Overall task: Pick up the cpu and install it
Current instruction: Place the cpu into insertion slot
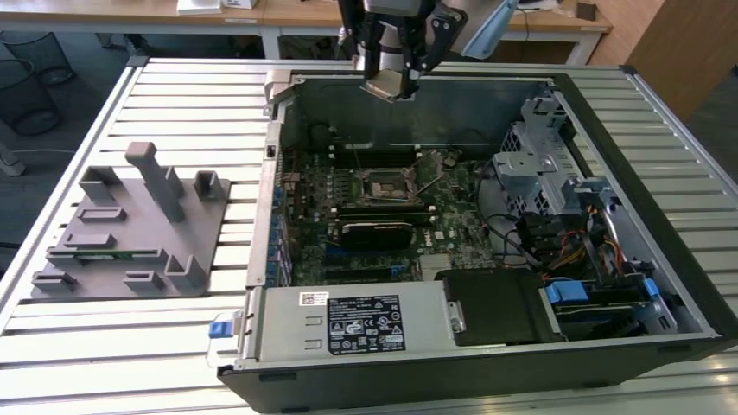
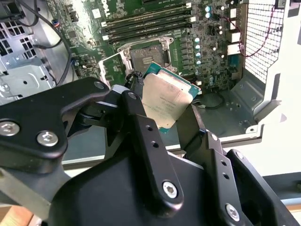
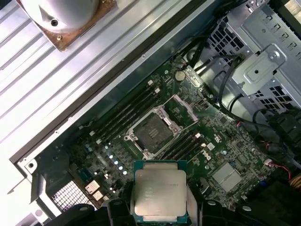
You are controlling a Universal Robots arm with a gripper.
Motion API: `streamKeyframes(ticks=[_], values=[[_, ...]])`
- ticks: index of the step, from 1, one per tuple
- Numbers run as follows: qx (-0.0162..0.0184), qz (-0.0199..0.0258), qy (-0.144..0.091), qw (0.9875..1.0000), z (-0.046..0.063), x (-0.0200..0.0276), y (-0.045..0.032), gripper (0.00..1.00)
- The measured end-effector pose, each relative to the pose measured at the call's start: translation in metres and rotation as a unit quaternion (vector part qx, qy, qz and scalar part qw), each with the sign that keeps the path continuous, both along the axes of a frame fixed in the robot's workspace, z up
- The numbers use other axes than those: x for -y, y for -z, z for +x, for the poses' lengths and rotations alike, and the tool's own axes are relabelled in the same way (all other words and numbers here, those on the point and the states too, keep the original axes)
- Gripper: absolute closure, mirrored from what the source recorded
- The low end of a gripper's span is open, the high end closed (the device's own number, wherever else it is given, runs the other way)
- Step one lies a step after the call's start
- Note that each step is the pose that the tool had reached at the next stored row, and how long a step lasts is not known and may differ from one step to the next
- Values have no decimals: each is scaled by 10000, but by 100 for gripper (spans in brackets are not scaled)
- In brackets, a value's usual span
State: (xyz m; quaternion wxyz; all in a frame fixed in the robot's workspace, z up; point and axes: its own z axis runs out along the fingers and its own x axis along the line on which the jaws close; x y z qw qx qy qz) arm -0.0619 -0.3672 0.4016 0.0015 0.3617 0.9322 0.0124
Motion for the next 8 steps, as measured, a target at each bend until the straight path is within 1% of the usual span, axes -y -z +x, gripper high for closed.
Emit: streamKeyframes(ticks=[4, 6, 8], values=[[1, 1, 247, 9997, 0, -1, 5, 47], [1, 1, 387, 9993, 0, -2, 7, 47], [0, 0, 543, 9985, 0, -3, 8, 47]])
